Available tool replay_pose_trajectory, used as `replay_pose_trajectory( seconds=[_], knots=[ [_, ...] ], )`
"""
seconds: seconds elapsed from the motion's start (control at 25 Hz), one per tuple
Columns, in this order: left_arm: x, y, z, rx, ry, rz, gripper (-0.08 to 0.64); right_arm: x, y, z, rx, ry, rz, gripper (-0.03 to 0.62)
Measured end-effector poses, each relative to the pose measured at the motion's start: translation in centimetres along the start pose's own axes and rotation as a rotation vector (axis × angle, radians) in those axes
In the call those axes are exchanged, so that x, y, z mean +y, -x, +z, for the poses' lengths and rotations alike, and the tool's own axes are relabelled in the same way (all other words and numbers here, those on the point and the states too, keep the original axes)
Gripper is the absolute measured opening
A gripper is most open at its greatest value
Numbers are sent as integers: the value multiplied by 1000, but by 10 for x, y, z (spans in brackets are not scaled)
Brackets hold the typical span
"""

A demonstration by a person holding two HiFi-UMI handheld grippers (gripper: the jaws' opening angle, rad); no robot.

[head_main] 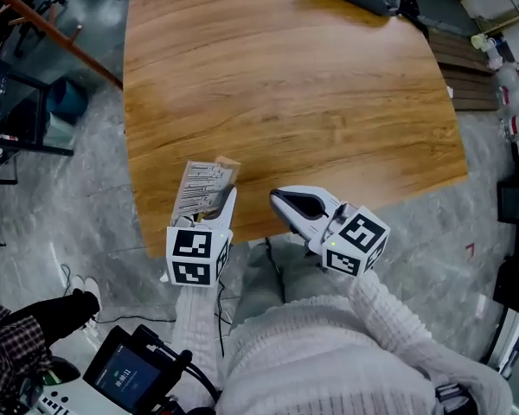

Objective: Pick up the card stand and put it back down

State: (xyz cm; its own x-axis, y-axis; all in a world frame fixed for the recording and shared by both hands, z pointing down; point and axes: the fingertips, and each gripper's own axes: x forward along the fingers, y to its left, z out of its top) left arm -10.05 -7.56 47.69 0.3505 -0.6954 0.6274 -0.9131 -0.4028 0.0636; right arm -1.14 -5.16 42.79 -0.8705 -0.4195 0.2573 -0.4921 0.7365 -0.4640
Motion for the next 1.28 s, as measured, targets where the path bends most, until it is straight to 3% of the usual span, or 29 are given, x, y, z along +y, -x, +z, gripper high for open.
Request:
replay_pose_trajectory(
  seconds=[0.32, 0.68, 1.04, 1.28],
  knots=[
    [1, -29, -27, 92, -32, 2, 187, -1, -2, -18, 51, -47, 4, 0],
    [6, -47, -44, 127, -53, 15, 187, -8, 1, -29, 75, -77, -9, 0],
    [6, -49, -44, 103, -63, 38, 193, -4, 1, -27, 80, -76, 0, 0],
    [0, -50, -47, 83, -63, -2, 223, -1, -4, -25, 80, -56, 16, 0]
  ],
)
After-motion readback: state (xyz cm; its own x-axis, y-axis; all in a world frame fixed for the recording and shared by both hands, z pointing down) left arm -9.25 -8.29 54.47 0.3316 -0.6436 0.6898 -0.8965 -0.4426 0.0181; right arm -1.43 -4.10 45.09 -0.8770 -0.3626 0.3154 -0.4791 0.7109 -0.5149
